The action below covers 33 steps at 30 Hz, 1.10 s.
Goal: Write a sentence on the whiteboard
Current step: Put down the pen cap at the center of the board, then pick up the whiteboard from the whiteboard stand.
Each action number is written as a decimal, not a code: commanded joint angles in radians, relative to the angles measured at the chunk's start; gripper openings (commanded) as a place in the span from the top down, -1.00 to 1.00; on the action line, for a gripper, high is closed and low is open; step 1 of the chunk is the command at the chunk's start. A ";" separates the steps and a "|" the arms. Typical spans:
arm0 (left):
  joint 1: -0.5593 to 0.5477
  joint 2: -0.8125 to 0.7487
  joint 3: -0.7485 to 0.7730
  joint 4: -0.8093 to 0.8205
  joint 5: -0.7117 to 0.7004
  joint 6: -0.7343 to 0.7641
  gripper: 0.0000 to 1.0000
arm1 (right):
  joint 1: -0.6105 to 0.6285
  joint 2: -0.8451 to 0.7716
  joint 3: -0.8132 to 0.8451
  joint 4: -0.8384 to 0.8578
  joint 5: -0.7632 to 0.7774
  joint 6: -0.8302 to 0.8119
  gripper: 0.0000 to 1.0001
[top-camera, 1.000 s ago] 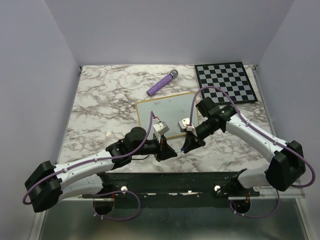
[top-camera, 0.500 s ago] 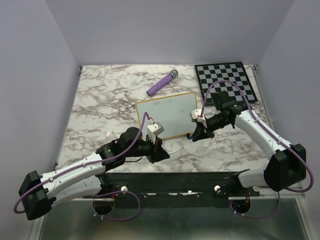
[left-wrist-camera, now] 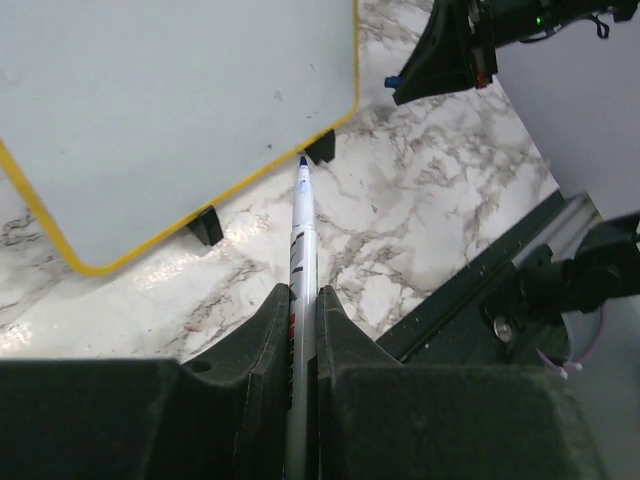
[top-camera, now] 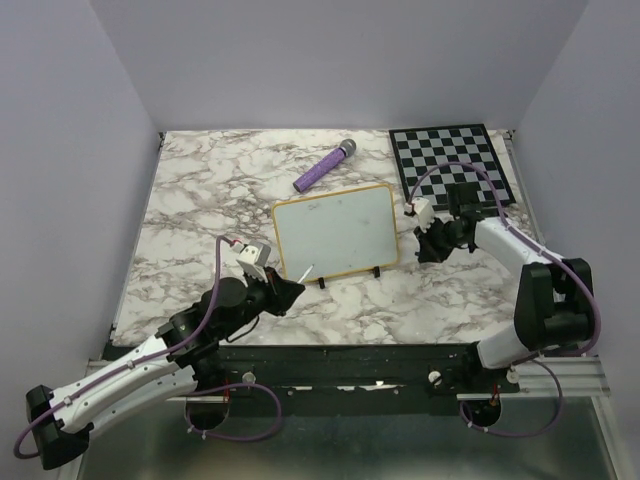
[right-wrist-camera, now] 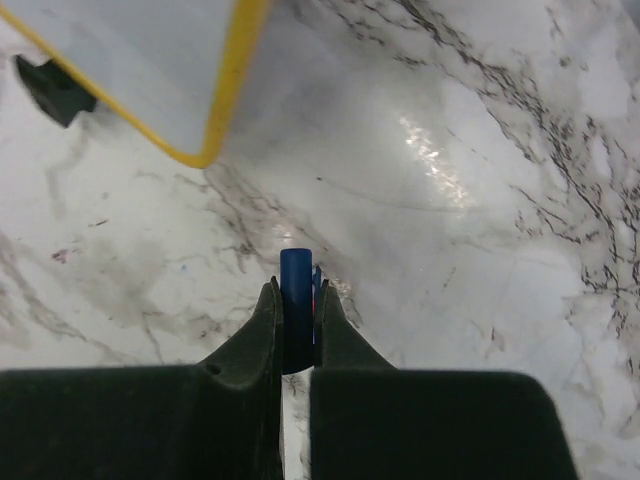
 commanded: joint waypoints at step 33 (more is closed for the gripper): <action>-0.001 -0.249 0.029 -0.179 -0.271 0.004 1.00 | -0.067 0.080 0.251 0.218 -0.607 0.204 -0.98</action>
